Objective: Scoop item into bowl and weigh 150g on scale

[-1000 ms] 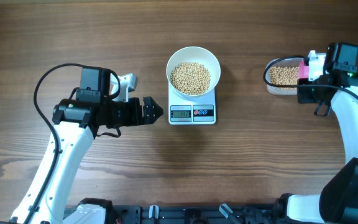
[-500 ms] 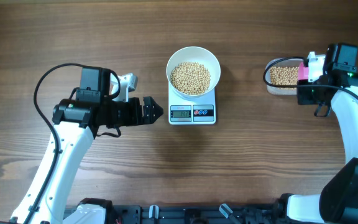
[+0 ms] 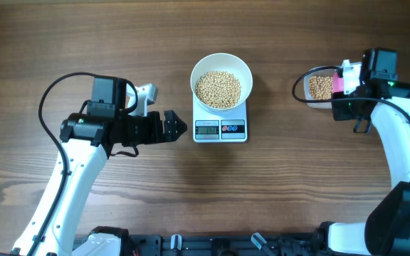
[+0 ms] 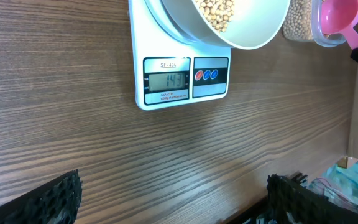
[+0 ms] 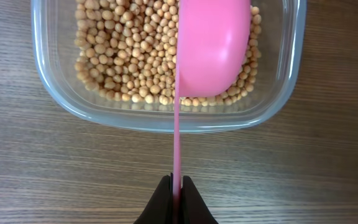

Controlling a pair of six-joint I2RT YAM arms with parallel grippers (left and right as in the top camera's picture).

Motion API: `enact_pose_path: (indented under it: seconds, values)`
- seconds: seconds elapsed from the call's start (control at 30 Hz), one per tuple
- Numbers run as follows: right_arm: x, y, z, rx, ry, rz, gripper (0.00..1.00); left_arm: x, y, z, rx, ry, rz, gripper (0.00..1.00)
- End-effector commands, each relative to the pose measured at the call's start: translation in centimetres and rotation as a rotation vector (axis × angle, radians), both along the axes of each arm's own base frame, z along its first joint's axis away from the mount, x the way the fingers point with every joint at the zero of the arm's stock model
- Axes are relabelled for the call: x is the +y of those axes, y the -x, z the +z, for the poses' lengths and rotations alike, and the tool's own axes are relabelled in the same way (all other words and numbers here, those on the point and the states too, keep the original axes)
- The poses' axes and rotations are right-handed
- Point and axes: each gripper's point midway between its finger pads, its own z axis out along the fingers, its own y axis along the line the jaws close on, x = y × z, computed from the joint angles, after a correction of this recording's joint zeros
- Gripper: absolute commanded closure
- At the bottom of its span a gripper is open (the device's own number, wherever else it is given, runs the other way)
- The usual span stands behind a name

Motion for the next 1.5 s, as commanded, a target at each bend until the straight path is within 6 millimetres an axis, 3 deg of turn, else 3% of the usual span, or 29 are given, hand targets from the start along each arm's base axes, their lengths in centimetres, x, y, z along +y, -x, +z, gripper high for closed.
enact_pose_path:
  seconds: [0.0,0.4,0.87,1.1,1.47]
  values:
    - [-1.3,0.1,0.1,0.021,0.089,-0.015,0.96,-0.3,-0.4,0.9,-0.024,0.016,-0.007,0.00]
    - [-1.7,-0.8,0.5,-0.019,0.106,-0.020,0.96,-0.3,-0.4,0.9,-0.024,0.016,-0.007,0.00]
    - [-1.3,-0.4,-1.5,0.045,0.075,-0.014,0.96,-0.3,-0.4,0.9,-0.024,0.016,-0.007,0.00]
    - [1.4,-0.2,-1.9,0.048,-0.074,0.032,0.96,-0.3,-0.4,0.9,-0.024,0.016,-0.007,0.00]
    - [3.3,0.3,-2.1,0.063,-0.183,0.037,0.96,-0.4,-0.4,0.9,-0.024,0.016,-0.007,0.00]
